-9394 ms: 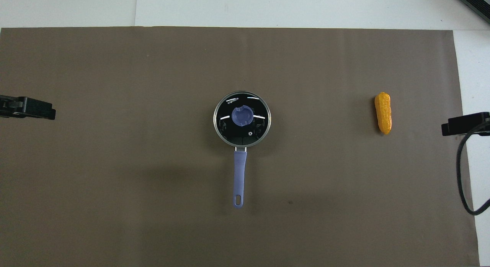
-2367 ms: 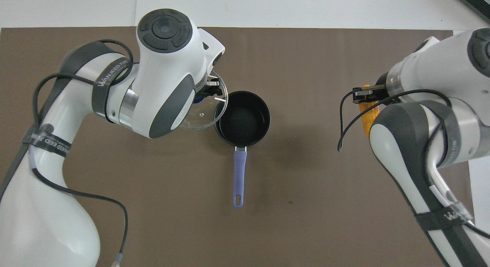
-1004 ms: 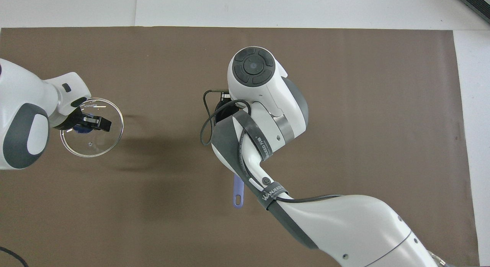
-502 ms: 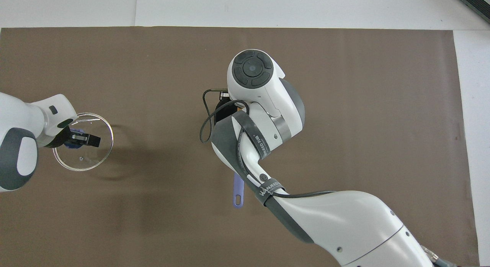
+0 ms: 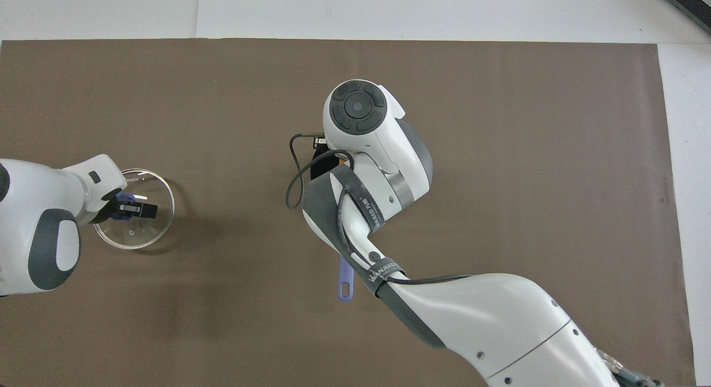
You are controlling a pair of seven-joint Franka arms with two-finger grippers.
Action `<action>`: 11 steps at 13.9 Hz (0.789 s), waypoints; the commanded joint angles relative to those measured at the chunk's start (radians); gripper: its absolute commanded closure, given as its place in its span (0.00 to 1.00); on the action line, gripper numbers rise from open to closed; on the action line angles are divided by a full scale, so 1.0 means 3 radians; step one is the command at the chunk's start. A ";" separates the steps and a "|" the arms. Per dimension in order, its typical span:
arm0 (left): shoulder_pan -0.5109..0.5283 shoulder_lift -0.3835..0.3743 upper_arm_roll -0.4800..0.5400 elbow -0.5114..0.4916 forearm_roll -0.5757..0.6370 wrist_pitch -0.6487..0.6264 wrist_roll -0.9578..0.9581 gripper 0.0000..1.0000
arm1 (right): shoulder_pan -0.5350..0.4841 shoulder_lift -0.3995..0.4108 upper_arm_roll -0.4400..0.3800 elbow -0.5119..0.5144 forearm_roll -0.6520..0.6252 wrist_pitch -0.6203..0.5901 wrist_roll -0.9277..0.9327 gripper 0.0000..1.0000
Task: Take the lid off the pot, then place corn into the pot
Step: 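Lower the lid with the left gripper while the right gripper holds corn over pot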
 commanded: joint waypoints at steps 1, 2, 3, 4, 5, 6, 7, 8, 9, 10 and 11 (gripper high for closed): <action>0.0095 0.0156 -0.0035 -0.0020 -0.0058 0.0254 0.0077 1.00 | 0.0000 0.0005 0.0010 -0.0117 -0.0003 0.0171 0.0041 1.00; 0.0100 0.0192 -0.0035 -0.0020 -0.0064 0.0274 0.0077 1.00 | 0.0020 0.0010 0.0010 -0.0122 -0.0003 0.0172 0.0051 1.00; 0.0095 0.0218 -0.0035 -0.0015 -0.0094 0.0310 0.0077 1.00 | 0.0031 0.0010 0.0010 -0.0122 -0.0008 0.0167 0.0046 1.00; 0.0090 0.0228 -0.0035 0.0000 -0.0114 0.0305 0.0077 1.00 | 0.0036 0.0005 0.0010 -0.0142 -0.0013 0.0166 0.0046 1.00; 0.0090 0.0233 -0.0035 0.0015 -0.0115 0.0305 0.0082 0.76 | 0.0041 0.0005 0.0010 -0.0173 -0.0023 0.0161 0.0046 1.00; 0.0090 0.0233 -0.0035 0.0036 -0.0115 0.0300 0.0077 0.01 | 0.0036 0.0000 0.0010 -0.0188 -0.0023 0.0166 0.0041 1.00; 0.0079 0.0264 -0.0035 0.0097 -0.0140 0.0285 0.0077 0.00 | 0.0031 0.0000 0.0010 -0.0199 -0.0023 0.0166 0.0036 1.00; 0.0084 0.0305 -0.0035 0.0168 -0.0150 0.0264 0.0082 0.00 | 0.0031 -0.0005 0.0010 -0.0234 -0.0028 0.0172 0.0036 1.00; 0.0079 0.0315 -0.0035 0.0199 -0.0150 0.0259 0.0087 0.00 | 0.0031 -0.0036 0.0010 -0.0270 -0.0018 0.0172 0.0036 0.99; 0.0064 0.0325 -0.0030 0.0235 -0.0150 0.0269 0.0093 0.00 | 0.0031 -0.0046 0.0010 -0.0311 -0.0013 0.0177 0.0031 0.91; 0.0059 0.0346 -0.0030 0.0347 -0.0150 0.0249 0.0088 0.00 | 0.0031 -0.0051 0.0010 -0.0326 -0.0008 0.0177 0.0031 0.86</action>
